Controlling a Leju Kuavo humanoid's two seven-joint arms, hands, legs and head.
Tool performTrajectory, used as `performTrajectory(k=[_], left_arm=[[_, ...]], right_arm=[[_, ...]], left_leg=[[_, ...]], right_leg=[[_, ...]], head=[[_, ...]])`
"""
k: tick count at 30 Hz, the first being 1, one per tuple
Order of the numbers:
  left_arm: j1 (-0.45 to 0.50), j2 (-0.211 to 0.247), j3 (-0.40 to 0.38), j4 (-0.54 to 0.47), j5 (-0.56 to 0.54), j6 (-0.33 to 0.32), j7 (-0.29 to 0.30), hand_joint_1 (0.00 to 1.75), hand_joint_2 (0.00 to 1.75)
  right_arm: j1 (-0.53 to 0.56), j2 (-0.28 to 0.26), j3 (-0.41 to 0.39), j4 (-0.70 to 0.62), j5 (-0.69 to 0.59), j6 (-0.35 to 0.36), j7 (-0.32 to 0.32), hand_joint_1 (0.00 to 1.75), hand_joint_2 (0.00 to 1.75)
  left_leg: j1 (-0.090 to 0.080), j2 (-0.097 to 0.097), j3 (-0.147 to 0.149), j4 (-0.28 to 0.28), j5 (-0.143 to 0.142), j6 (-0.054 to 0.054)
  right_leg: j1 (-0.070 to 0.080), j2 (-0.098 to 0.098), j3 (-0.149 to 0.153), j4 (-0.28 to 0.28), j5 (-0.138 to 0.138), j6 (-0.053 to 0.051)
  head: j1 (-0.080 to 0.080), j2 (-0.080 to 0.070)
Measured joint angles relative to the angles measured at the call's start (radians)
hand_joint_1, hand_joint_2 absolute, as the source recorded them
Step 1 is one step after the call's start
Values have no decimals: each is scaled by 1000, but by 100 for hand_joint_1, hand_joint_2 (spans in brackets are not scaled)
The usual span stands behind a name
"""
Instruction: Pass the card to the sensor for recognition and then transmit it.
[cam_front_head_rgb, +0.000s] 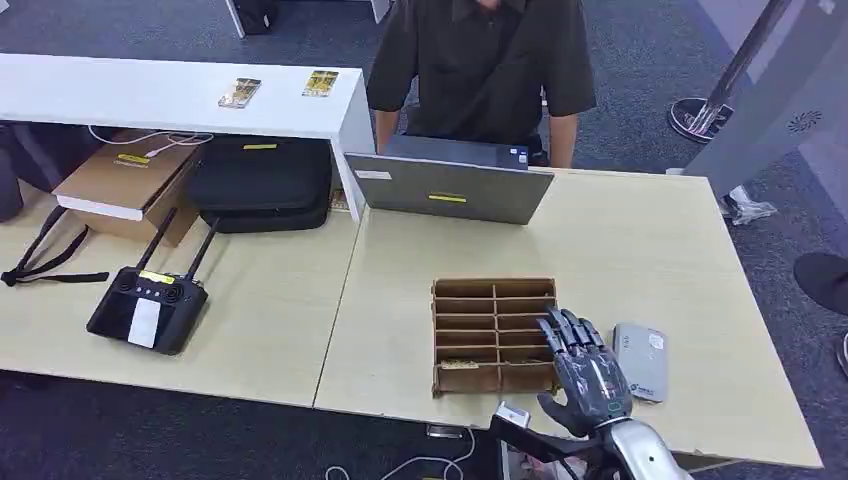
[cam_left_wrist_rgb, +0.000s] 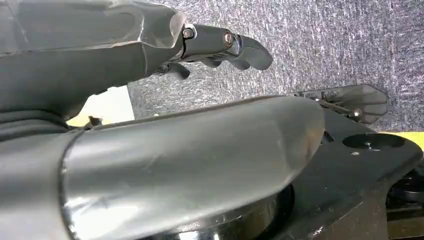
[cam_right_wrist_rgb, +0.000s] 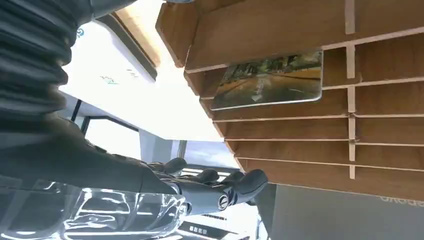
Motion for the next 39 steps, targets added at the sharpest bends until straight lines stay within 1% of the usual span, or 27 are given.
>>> performTrajectory(k=[13, 21, 26, 37, 38, 39], left_arm=[[0, -5, 0, 0, -13, -2, 3, 0, 0], [0, -7, 2, 0, -13, -2, 3, 0, 0], [0, -7, 4, 0, -16, -4, 10, 0, 0], [0, -7, 7, 0, -18, -10, 10, 0, 0], [0, -7, 8, 0, -17, -11, 10, 0, 0], [0, -7, 8, 0, -16, -11, 10, 0, 0]], right_arm=[[16, -7, -9, -7, -5, -9, -4, 0, 175], [13, -7, -8, -5, -25, -13, -18, 0, 175], [10, -7, -9, -2, -44, -7, -9, 0, 175], [10, -7, -8, 0, -45, -17, -9, 2, 175], [11, -7, -9, 0, -45, -16, -9, 31, 175], [11, -7, -8, 0, -45, -16, -9, 75, 175]], left_leg=[[0, 0, 0, 0, 0, 0], [0, 0, 0, 0, 0, 0], [0, 0, 0, 0, 0, 0], [0, 0, 0, 0, 0, 0], [0, 0, 0, 0, 0, 0], [0, 0, 0, 0, 0, 0]], right_leg=[[0, 0, 0, 0, 0, 0], [0, 0, 0, 0, 0, 0], [0, 0, 0, 0, 0, 0], [0, 0, 0, 0, 0, 0], [0, 0, 0, 0, 0, 0], [0, 0, 0, 0, 0, 0]], head=[[0, 0], [0, 0], [0, 0], [0, 0], [0, 0], [0, 0]])
